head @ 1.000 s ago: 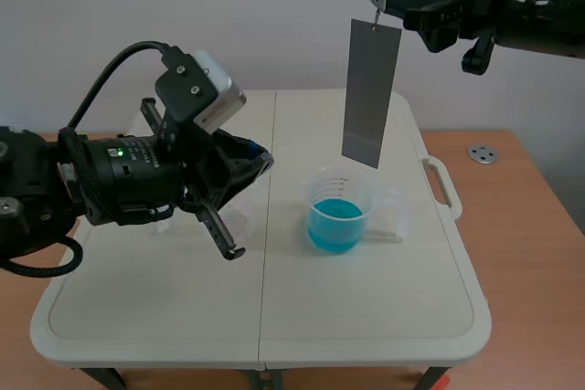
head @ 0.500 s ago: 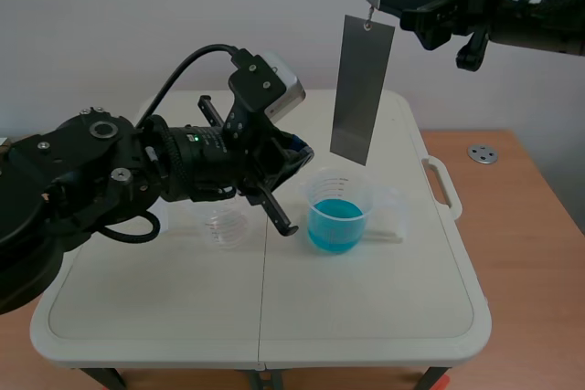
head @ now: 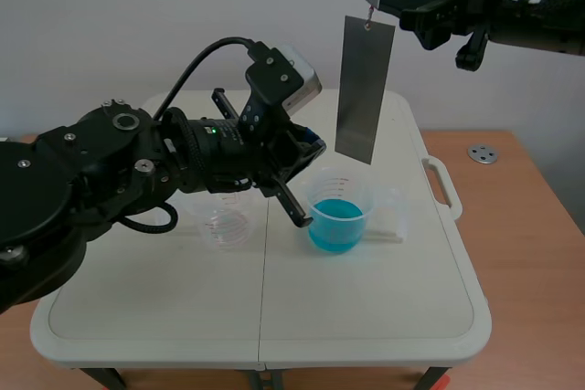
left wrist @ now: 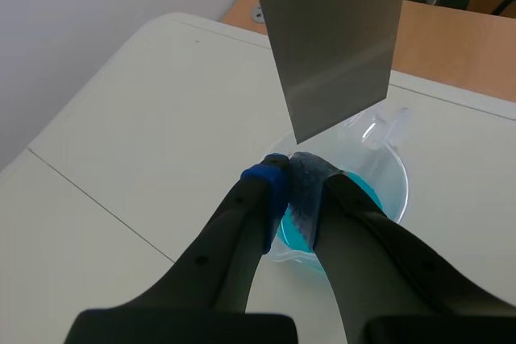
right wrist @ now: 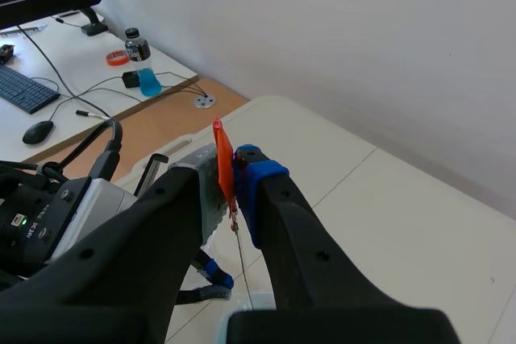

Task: Hold the metal plate by the orange handle, dip it into the blue solution, take it out and point at it, then put the plate back in the beaker on the left.
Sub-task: 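Point at the plate with the left hand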

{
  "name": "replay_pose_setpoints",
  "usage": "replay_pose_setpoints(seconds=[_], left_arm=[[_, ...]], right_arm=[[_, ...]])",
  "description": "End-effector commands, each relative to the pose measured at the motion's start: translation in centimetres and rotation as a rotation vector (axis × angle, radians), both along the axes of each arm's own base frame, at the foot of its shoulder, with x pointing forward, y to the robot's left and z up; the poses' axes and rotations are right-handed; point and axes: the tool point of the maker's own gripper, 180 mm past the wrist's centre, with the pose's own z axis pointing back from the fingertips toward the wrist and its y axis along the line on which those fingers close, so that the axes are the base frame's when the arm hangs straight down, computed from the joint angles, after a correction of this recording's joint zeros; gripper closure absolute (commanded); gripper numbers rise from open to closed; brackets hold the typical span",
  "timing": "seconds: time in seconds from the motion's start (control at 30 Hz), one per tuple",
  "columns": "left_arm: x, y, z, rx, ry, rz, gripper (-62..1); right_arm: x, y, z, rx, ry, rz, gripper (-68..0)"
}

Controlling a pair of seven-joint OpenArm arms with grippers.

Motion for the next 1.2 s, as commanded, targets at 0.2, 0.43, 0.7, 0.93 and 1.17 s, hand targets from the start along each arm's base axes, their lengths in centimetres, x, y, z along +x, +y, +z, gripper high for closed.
replay_pose_setpoints(seconds=[0.2,0.43,0.7,0.93,1.17], left_arm=[[0.3,-0.4,1.3,-0.028,-0.031,-0.005,-2.1],[0.7,0.8,1.0,-0.003,-0.039,0.02,-2.1],[1.9,6.3,1.6,-0.009,-0.07,0.204,-2.1],[-1.2,12.0,2.1,0.031,-0.08,0.29,-2.1],[-5.6,17.0,1.8,0.136,-0.052,0.337,-2.1]], right_arm=[[0.1,0.1,1.3,0.014,-0.045,0.013,-1.5],[0.1,0.1,1.3,0.014,-0.045,0.013,-1.5],[0.1,0.1,1.3,0.013,-0.045,0.013,-1.5],[0.1,0.1,1.3,0.013,-0.045,0.013,-1.5],[0.0,0.5,1.2,0.012,-0.043,0.025,-1.5]])
